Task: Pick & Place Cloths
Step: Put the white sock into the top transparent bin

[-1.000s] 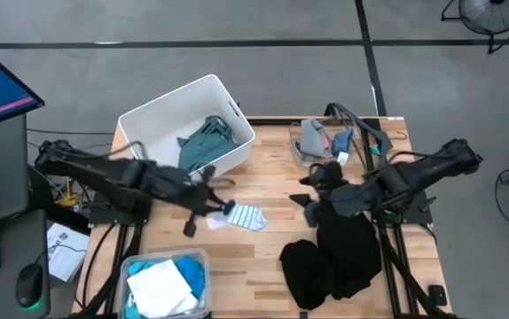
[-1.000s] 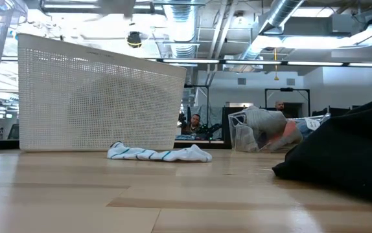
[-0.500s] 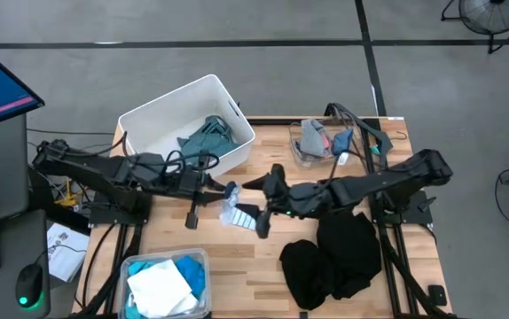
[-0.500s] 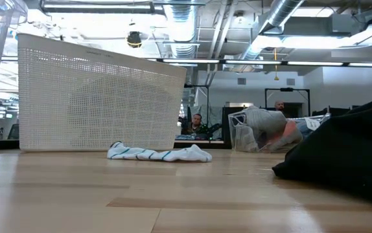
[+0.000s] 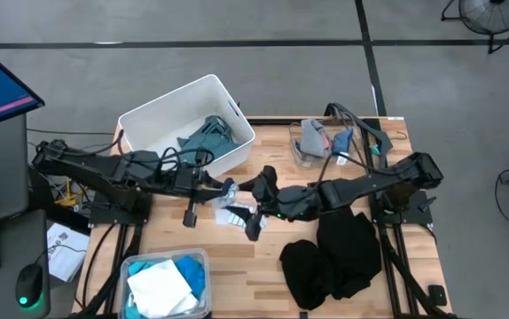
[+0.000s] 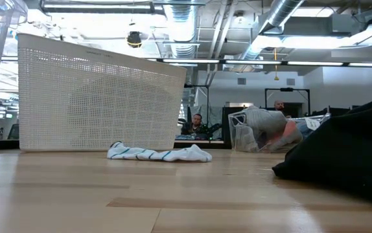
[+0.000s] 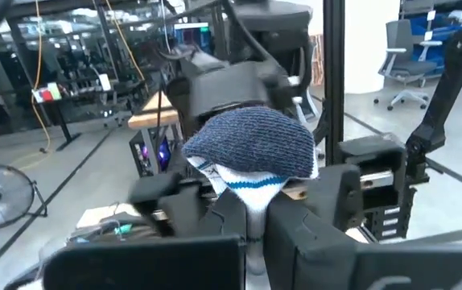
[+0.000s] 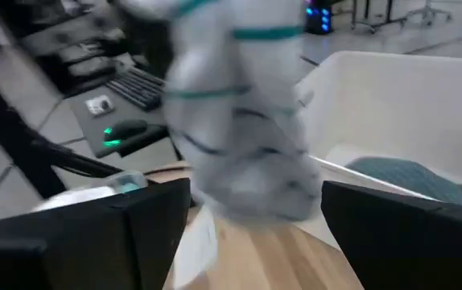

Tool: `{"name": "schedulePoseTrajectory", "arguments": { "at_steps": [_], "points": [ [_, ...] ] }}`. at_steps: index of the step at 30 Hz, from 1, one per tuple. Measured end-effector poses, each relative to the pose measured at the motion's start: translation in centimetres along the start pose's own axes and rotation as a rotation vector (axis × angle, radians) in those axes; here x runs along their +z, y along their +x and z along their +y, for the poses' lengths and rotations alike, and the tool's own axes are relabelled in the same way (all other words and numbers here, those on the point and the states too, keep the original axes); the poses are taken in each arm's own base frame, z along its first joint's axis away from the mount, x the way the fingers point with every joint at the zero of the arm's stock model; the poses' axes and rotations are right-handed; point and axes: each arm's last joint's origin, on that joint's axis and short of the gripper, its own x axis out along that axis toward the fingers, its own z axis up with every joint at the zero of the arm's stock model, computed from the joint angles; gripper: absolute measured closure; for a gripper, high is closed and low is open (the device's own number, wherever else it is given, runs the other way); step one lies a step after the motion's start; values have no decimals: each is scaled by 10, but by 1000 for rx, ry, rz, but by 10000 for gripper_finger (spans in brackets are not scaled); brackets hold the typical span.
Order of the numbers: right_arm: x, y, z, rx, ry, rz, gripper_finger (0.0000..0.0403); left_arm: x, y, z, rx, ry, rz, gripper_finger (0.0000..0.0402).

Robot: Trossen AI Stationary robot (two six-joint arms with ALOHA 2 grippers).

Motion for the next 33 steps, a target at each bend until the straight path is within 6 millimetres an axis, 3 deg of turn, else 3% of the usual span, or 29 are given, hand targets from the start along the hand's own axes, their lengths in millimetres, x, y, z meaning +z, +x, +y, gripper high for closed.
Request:
{"name": "schedulePoseTrajectory", "arguments": {
  "at_steps": [6,15,17,19,23,28,33],
  "points": [
    [10,-14,5,-21,-6,-52,129,1,1,0,1,5,-8,401],
    [9,-3,-6,-93,-31,-64,136,2,7,-1,2,-1,-44,401],
    [8,-1,-7,-105,-81,-62,161,1,8,-2,2,1,-39,401],
    [10,-1,-8,-109,-104,-71,213,0,8,-2,2,3,-36,401],
    [13,-1,-10,-114,-161,-73,367,0,9,7,35,18,-39,401],
    [38,-13,-19,-168,-168,-91,395,0,10,19,146,15,-35,399],
    [63,-34,-43,-285,-140,-6,399,-4,11,29,215,7,-1,368]
  ]
}}
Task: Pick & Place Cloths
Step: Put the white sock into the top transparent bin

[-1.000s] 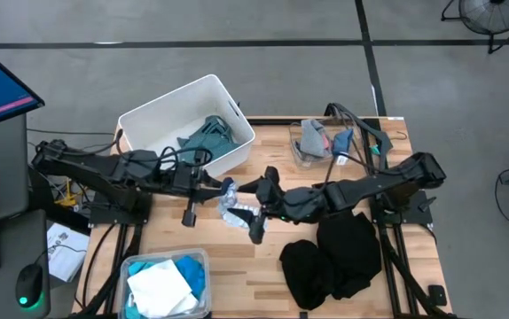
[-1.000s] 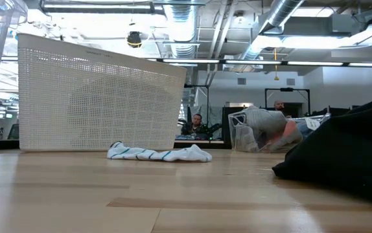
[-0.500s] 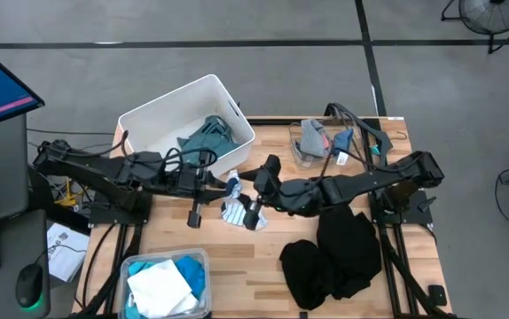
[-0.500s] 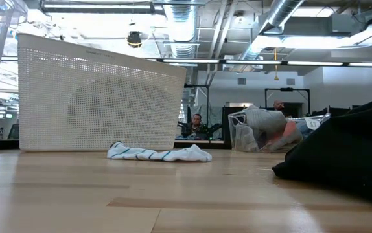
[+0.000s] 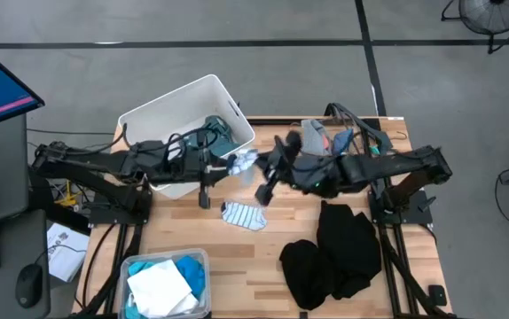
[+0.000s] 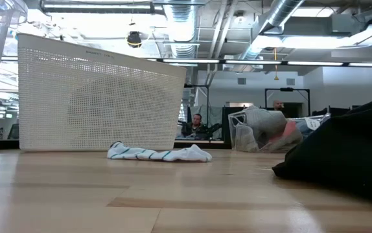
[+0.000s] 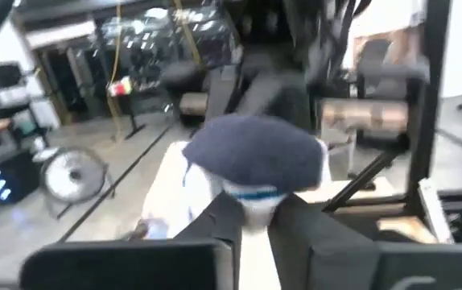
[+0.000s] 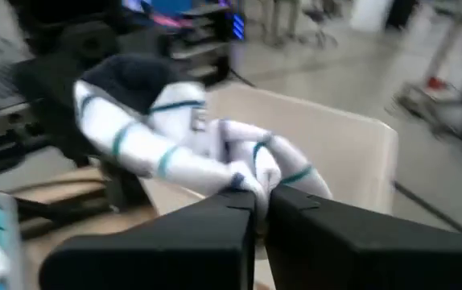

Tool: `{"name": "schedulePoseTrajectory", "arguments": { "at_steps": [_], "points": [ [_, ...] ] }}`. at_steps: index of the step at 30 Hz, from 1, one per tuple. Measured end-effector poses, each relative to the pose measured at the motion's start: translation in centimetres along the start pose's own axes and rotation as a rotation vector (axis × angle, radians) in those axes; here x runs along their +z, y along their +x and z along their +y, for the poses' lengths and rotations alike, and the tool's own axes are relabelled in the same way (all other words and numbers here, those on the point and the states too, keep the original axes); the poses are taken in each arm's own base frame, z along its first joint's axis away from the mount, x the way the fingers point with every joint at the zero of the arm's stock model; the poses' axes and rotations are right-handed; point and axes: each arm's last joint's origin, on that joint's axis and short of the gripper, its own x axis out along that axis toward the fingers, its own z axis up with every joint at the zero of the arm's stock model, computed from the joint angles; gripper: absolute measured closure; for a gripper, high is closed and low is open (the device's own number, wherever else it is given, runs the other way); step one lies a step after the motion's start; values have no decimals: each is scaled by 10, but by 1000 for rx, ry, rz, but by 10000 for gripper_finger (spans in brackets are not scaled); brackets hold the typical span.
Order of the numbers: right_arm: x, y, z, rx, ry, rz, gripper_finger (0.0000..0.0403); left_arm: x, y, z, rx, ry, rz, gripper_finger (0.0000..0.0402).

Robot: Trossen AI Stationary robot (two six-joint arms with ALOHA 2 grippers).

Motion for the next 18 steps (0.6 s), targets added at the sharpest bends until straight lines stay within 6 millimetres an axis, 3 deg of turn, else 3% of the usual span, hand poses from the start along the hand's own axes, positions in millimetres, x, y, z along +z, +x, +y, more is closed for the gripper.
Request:
{"name": "schedulePoseTrajectory", "arguments": {
  "at_steps": [4,10,15,18],
  "points": [
    [3,-12,-41,-121,50,129,400,-8,3,9,35,-10,57,322],
    [-17,-27,-115,-401,93,445,401,-30,8,25,131,-35,128,257],
    [-39,-29,-179,-679,123,664,402,-53,10,42,221,-157,181,237],
    [-61,-21,-210,-756,143,789,402,-64,11,44,198,-195,207,237]
  ]
}}
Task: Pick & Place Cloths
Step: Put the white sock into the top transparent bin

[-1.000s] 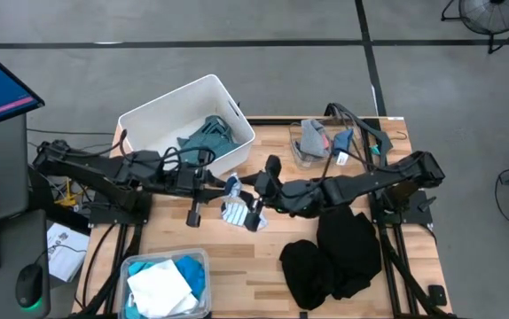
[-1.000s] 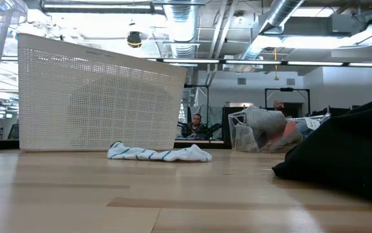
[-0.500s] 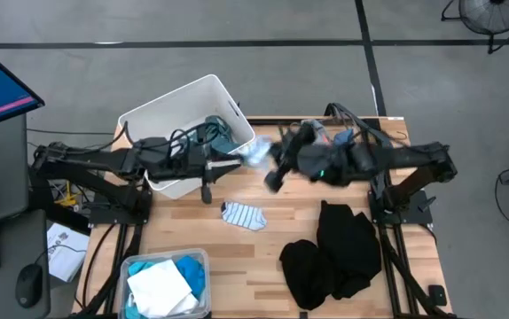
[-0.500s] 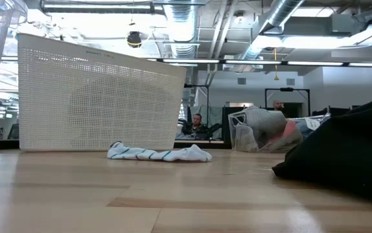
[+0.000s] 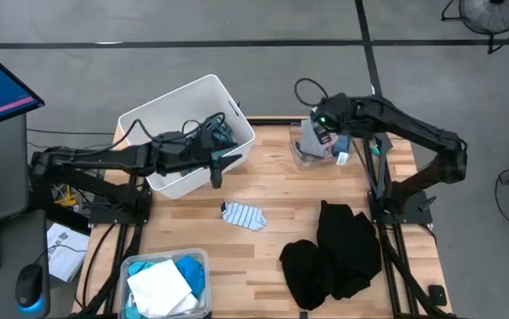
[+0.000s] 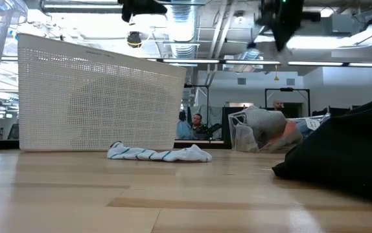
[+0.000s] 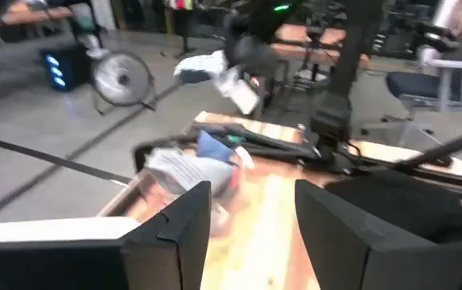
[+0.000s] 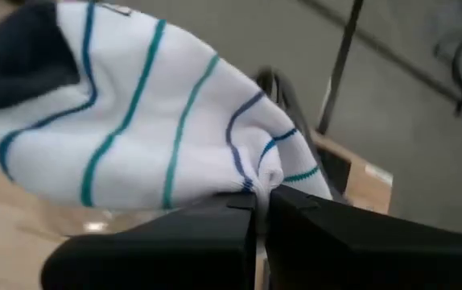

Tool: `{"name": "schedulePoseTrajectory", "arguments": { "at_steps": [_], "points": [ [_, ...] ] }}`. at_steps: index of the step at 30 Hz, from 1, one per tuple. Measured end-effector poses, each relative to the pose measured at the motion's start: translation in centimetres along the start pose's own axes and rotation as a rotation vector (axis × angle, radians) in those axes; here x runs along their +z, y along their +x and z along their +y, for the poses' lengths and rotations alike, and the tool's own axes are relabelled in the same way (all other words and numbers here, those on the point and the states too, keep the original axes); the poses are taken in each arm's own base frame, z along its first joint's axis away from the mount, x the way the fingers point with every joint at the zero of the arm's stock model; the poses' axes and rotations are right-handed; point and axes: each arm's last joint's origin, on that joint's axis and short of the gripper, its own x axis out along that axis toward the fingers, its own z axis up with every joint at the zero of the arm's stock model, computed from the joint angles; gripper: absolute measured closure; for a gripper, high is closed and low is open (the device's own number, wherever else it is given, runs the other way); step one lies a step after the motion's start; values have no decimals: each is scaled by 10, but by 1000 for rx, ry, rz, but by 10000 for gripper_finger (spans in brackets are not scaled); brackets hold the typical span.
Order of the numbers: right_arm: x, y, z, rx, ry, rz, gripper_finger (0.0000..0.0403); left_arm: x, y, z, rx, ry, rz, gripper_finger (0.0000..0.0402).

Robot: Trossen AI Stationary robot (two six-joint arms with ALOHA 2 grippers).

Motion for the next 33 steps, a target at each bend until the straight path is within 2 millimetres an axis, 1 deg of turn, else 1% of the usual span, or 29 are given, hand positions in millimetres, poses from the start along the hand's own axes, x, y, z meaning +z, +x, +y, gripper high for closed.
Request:
{"name": "schedulePoseTrajectory", "arguments": {
  "at_steps": [4,9,11,13,14,18,20,23,26,28,30,33],
  "points": [
    [-7,60,-2,7,-14,139,402,-17,3,0,-18,-17,47,238],
    [-30,140,0,122,-9,253,403,-32,4,-2,-55,-14,88,229],
    [-39,161,-2,147,27,278,400,-37,4,-3,-93,-13,104,222],
    [-44,172,-3,182,56,300,392,-38,4,-4,-128,-14,111,213],
    [-47,175,-2,194,59,311,384,-38,4,-5,-149,-15,112,208],
    [-49,171,2,213,35,311,339,-38,2,-14,-212,-7,112,181],
    [-48,163,3,220,4,308,308,-38,-1,-21,-242,9,109,167],
    [-38,145,4,245,-29,269,250,-39,-6,-33,-296,55,107,147],
    [-28,122,2,269,-32,226,183,-41,-8,-44,-325,90,102,134],
    [-20,104,-1,286,-3,193,150,-44,-9,-50,-330,101,109,131],
    [-15,86,-4,303,18,166,130,-46,-4,-56,-324,108,114,133],
    [-10,56,-6,347,52,116,122,-55,6,-70,-306,139,165,140]
  ]
}}
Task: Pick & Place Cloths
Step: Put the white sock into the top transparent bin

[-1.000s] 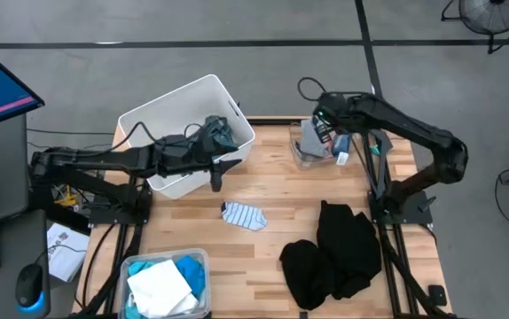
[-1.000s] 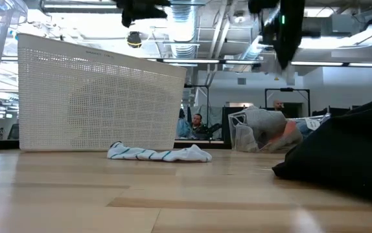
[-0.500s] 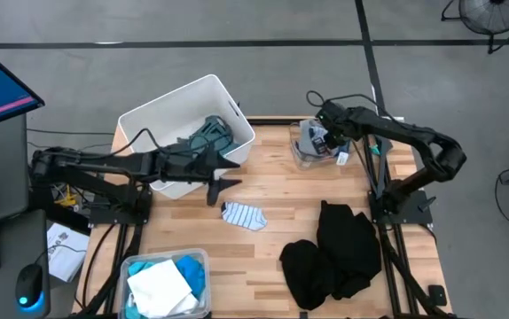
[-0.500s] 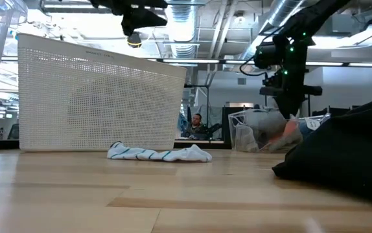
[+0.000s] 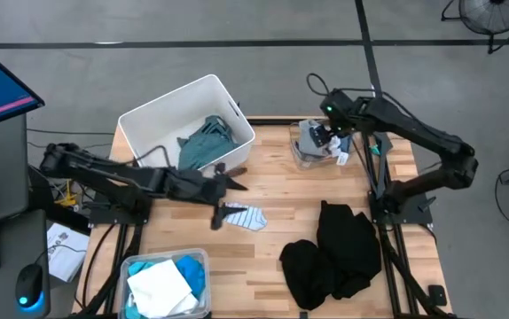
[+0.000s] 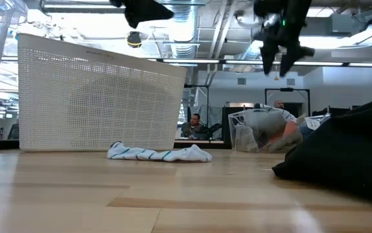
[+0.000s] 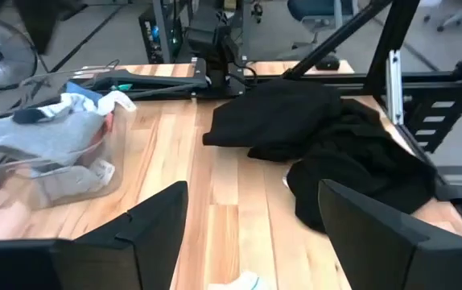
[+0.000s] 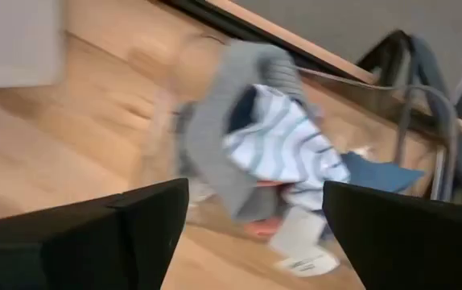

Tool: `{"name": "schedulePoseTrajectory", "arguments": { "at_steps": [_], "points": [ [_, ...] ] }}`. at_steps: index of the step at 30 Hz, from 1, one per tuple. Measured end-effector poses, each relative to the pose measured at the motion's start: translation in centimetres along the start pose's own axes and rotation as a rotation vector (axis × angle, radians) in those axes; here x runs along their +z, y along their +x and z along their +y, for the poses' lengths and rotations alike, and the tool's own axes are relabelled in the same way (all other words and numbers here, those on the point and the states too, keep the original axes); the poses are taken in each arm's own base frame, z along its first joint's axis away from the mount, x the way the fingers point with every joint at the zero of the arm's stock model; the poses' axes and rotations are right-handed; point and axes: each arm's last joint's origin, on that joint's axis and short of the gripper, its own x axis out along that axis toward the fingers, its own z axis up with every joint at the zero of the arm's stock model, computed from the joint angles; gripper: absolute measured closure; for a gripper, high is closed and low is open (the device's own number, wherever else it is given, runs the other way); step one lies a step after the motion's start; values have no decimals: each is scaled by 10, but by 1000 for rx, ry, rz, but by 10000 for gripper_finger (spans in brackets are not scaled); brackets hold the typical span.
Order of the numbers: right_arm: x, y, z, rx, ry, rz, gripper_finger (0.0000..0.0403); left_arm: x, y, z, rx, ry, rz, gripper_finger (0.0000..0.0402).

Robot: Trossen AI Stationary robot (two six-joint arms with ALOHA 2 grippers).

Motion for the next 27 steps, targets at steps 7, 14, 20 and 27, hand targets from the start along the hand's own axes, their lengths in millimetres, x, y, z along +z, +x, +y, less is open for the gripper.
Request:
{"name": "schedulePoseTrajectory", "arguments": {
  "at_steps": [7,14,20,27],
  "points": [
    [-23,-52,29,177,35,-93,122,-20,54,-27,64,87,140,146],
    [-60,-76,62,286,14,-95,122,-62,99,-22,108,45,305,147],
    [-85,-83,87,315,-2,-83,122,-85,114,-14,104,15,400,147],
    [-103,-82,109,318,-26,-74,122,-110,127,-18,97,38,487,147]
  ]
}}
